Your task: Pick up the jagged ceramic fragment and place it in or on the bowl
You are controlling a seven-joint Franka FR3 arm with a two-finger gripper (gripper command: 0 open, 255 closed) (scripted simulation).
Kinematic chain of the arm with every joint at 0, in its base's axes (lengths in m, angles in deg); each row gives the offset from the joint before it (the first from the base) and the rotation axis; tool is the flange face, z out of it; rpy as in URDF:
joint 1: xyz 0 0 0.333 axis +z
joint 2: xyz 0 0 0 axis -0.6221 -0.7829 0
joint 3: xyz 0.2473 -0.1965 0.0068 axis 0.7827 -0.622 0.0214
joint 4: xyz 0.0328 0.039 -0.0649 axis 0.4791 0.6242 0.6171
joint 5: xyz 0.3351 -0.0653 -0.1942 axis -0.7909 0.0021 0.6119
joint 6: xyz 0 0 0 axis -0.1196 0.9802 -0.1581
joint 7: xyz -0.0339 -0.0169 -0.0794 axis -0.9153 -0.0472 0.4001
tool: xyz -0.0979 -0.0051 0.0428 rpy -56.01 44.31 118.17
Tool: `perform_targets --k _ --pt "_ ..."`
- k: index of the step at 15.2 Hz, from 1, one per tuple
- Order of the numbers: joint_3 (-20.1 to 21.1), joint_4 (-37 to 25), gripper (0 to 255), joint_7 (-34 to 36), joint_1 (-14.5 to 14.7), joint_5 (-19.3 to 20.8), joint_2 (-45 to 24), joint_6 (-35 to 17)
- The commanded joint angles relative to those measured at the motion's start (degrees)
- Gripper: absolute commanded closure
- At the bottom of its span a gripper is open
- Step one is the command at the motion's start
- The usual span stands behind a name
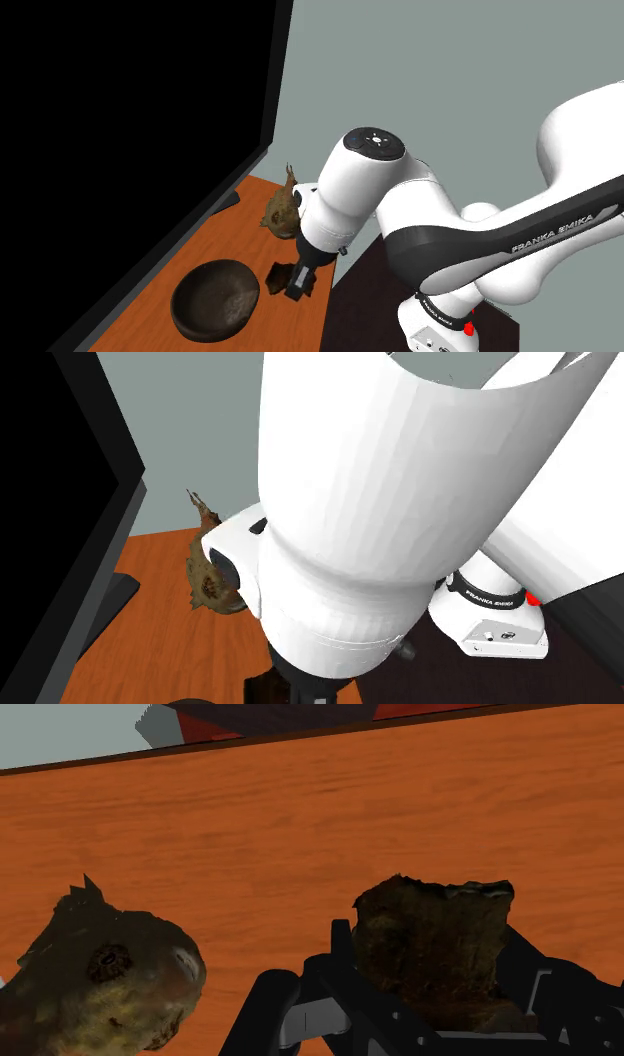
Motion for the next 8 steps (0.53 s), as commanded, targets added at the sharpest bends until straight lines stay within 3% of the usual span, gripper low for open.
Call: perform_targets --k 1,8 --pt "1.1 -3.5 255 1.0 -2.0 2.0 -3.7 -0.1" --pt "5.8 -20.1 255 8.5 -9.1 14.6 -21.6 1.0"
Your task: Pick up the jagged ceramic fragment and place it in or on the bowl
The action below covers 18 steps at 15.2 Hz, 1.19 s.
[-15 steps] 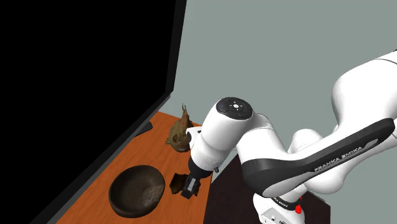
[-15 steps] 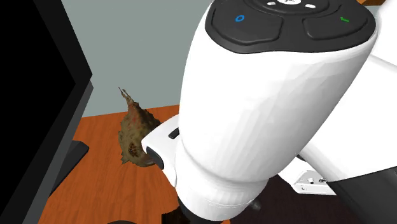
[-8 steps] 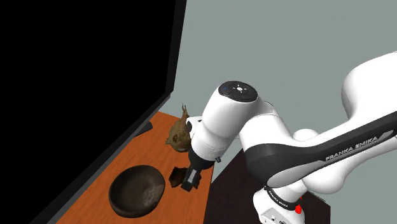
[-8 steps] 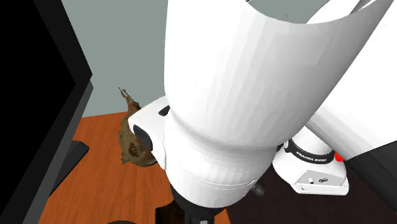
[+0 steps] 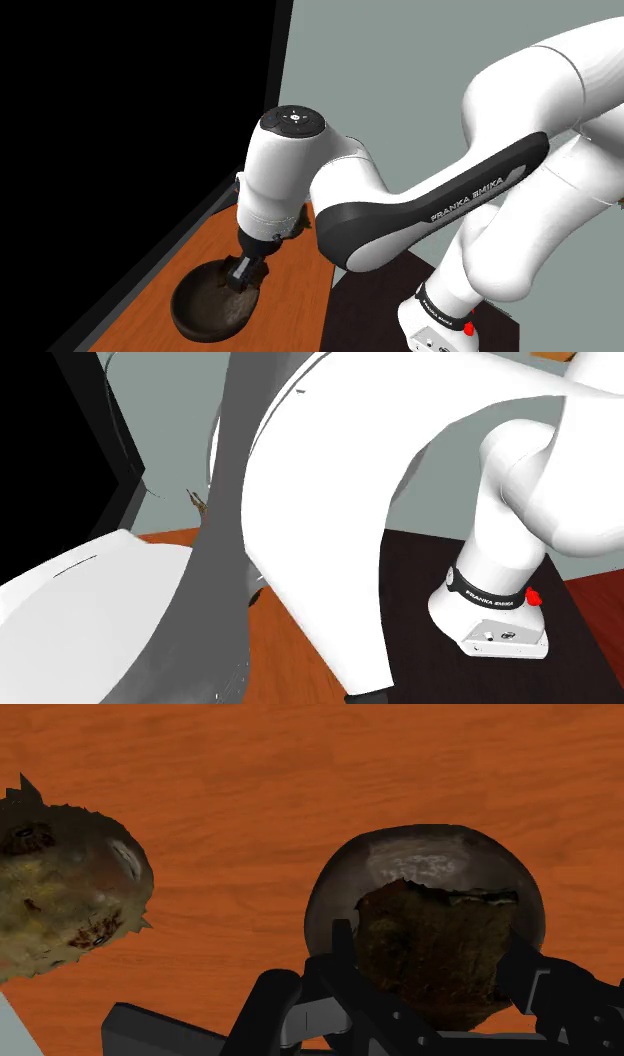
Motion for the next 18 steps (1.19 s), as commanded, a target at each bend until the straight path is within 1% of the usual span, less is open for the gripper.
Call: perform_targets --k 1,2,3,10,18 --pt "0.9 -5.5 255 2.5 -1.4 4.5 -5.6 1.1" --pt "1.1 -8.1 255 3.7 -1.6 6.6 -8.3 1.9" --pt "1.1 -9.1 255 4.2 -1.5 7.4 -9.3 2.2" --pt "0.7 -7.1 255 7.7 -1.0 11.6 -13.2 -2.4" --pt "-0.7 -5.6 255 12.4 0.0 17.6 -18.2 -7.0"
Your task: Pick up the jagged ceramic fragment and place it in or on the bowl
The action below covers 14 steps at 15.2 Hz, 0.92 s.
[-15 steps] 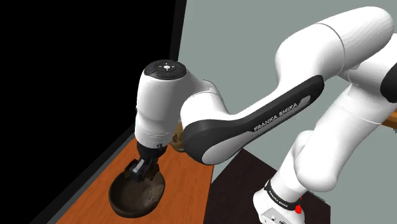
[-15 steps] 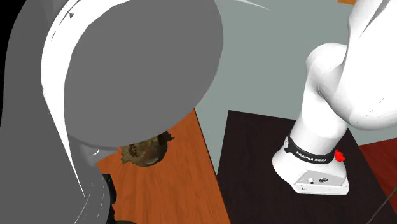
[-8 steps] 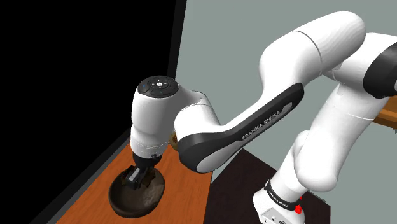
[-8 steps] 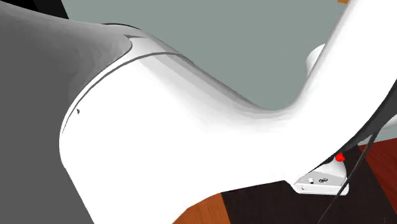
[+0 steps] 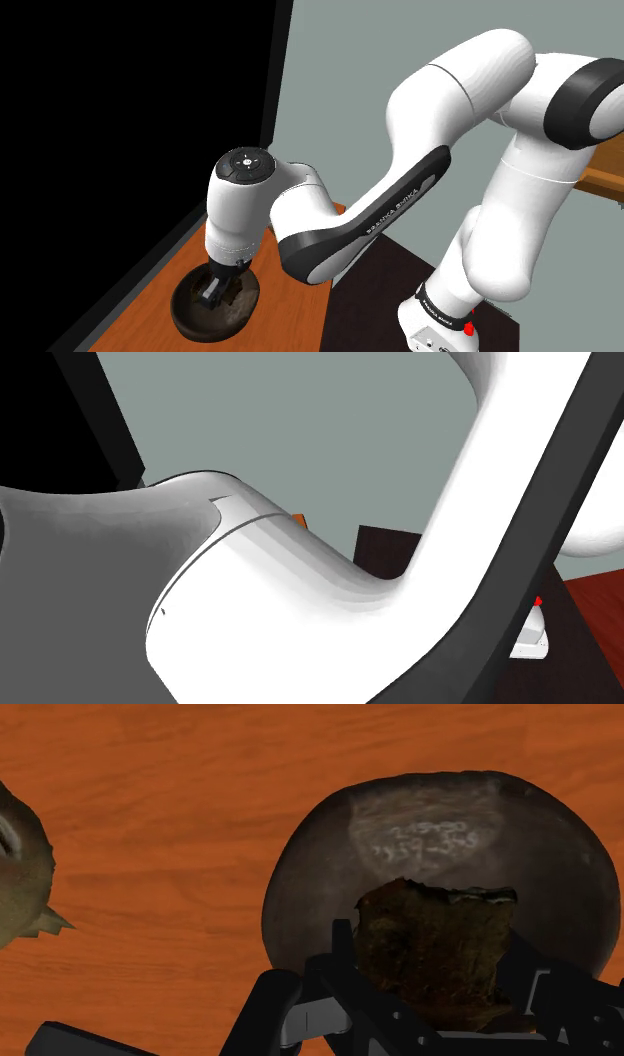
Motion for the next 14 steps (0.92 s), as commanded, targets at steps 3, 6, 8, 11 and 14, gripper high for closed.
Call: perform_targets --k 3,6,8,11,14 --pt "-0.2 0.1 255 0.8 0.3 1.0 -0.8 -0.7" --pt "-0.2 0.1 255 0.8 0.3 1.0 -0.8 -0.7" --pt "-0.2 0.1 0 0.8 0.3 1.0 -0.8 -0.7" --pt "-0.2 0.1 0 0.8 0.3 1.0 -0.8 -0.7" --pt "0.5 -0.1 0 -0.6 -0.1 -1.1 1.0 0.7"
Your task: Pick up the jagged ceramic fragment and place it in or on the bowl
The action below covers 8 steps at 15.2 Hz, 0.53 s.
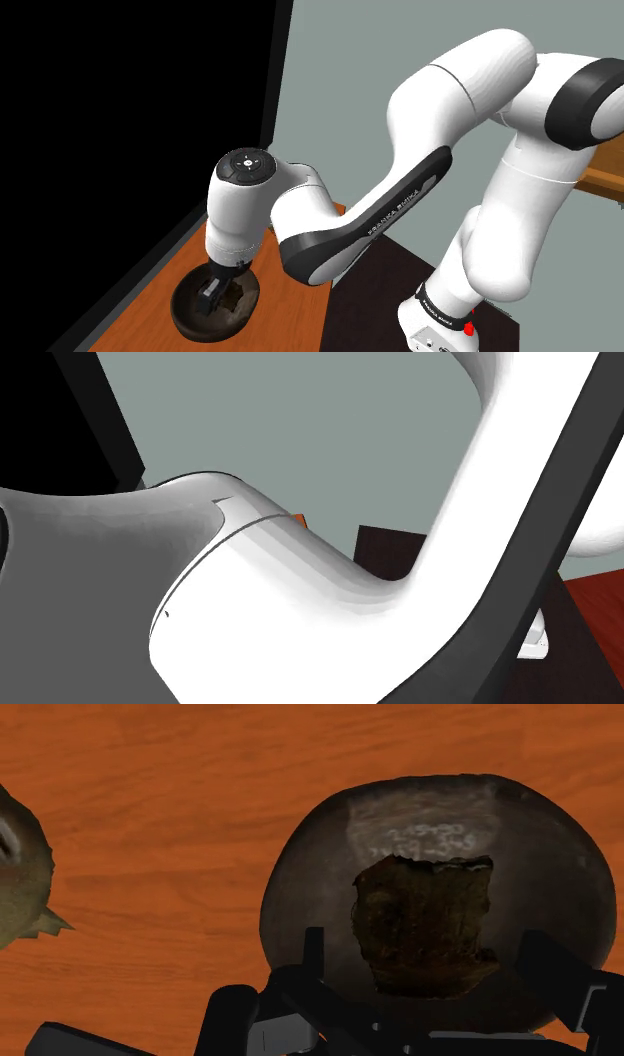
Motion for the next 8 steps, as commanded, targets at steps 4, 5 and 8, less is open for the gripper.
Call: perform_targets --k 4,5,8 --pt "1.6 -1.3 0 -4.3 -0.7 -6.4 5.5 4.9" --pt "1.6 -1.3 0 -4.3 -0.7 -6.4 5.5 4.9" --pt "1.6 -1.3 0 -4.3 -0.7 -6.4 5.5 4.9"
